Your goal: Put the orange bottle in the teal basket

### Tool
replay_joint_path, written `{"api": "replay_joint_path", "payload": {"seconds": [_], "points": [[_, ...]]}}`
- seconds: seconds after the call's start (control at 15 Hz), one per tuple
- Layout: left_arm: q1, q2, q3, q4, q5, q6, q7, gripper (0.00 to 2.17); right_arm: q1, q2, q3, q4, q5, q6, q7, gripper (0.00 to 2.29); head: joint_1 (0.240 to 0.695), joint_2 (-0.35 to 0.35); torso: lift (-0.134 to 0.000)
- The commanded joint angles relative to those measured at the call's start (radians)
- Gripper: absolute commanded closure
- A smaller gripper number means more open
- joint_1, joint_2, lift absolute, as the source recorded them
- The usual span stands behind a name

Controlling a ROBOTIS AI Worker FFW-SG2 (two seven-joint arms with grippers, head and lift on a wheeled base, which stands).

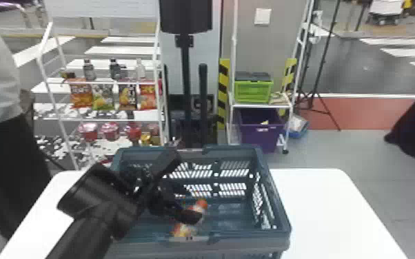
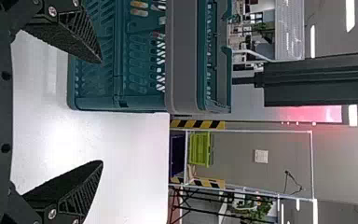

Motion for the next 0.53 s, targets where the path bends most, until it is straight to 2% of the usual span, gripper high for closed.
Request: {"api": "replay_joint_path", "payload": {"seconds": [0.0,0.2,0.47], "points": [[0.017,0.002,0.012,-0.024,0.012,-0.003,0.004,0.09,0.007,0.001,0.007,-0.004,0.008,0.001,-0.002,0.13,0.499,0.000,0.000],[0.070,0.006,0.056,-0.142,0.018,0.012,0.004,0.09,0.011,0.001,0.012,-0.009,0.012,0.001,-0.004,0.13,0.499,0.000,0.000],[0.155,0.002,0.190,-0.386,0.054,0.101,-0.010,0.09,0.019,0.001,0.023,-0.029,0.022,0.007,-0.015,0.13,0.499,0.000,0.000]]}}
